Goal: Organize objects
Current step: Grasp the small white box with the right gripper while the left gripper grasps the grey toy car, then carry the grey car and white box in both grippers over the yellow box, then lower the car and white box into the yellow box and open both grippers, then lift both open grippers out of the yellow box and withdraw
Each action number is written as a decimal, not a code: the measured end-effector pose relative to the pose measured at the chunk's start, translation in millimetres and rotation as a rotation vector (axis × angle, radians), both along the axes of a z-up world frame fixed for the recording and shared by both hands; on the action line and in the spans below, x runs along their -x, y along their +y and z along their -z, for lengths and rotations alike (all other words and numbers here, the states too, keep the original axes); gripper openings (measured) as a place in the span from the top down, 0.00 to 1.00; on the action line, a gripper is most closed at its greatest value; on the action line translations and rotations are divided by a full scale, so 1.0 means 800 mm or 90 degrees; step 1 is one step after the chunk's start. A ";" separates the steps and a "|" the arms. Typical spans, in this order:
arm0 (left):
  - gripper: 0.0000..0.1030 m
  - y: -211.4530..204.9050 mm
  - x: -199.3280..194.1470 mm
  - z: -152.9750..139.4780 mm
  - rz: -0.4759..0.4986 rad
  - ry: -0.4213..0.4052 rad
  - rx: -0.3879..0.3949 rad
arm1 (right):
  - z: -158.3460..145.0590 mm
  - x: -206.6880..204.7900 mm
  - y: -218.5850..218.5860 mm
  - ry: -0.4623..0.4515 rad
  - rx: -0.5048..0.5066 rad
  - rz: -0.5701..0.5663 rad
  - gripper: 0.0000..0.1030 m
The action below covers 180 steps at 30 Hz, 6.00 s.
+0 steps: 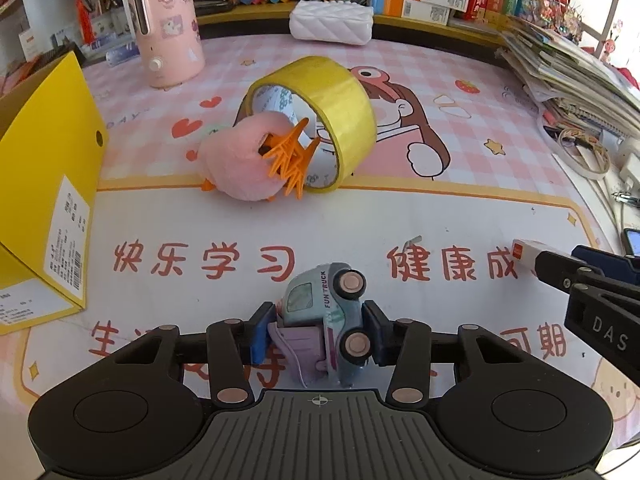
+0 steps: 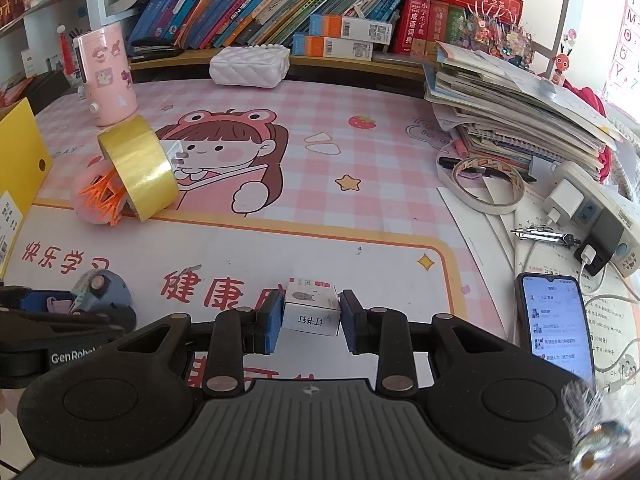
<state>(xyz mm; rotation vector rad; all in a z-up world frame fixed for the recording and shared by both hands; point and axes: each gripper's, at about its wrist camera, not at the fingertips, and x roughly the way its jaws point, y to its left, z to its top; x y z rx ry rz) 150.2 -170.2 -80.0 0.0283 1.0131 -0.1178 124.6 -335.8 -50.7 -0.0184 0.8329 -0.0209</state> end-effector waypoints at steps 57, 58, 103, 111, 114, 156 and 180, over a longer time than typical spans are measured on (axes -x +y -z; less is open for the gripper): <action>0.57 0.373 0.265 -0.098 -0.179 -0.182 0.073 | -0.052 0.204 0.381 -0.051 -0.019 -0.232 0.72; 0.57 0.377 0.269 -0.098 -0.181 -0.183 0.072 | -0.051 0.207 0.384 -0.050 -0.020 -0.234 0.72; 0.57 0.419 0.175 -0.145 -0.167 -0.282 0.044 | -0.103 0.108 0.430 -0.114 -0.050 -0.229 0.72; 0.57 0.401 0.110 -0.145 -0.169 -0.284 0.033 | -0.130 0.039 0.427 -0.166 -0.051 -0.260 0.72; 0.57 0.397 0.087 -0.142 -0.177 -0.276 0.026 | -0.134 0.010 0.426 -0.173 -0.050 -0.278 0.73; 0.47 0.391 0.036 -0.107 -0.219 -0.217 -0.050 | -0.058 -0.087 0.468 -0.028 0.023 -0.420 0.64; 0.15 0.411 0.174 -0.127 -0.250 -0.298 -0.018 | -0.092 0.071 0.451 -0.167 0.028 -0.307 0.31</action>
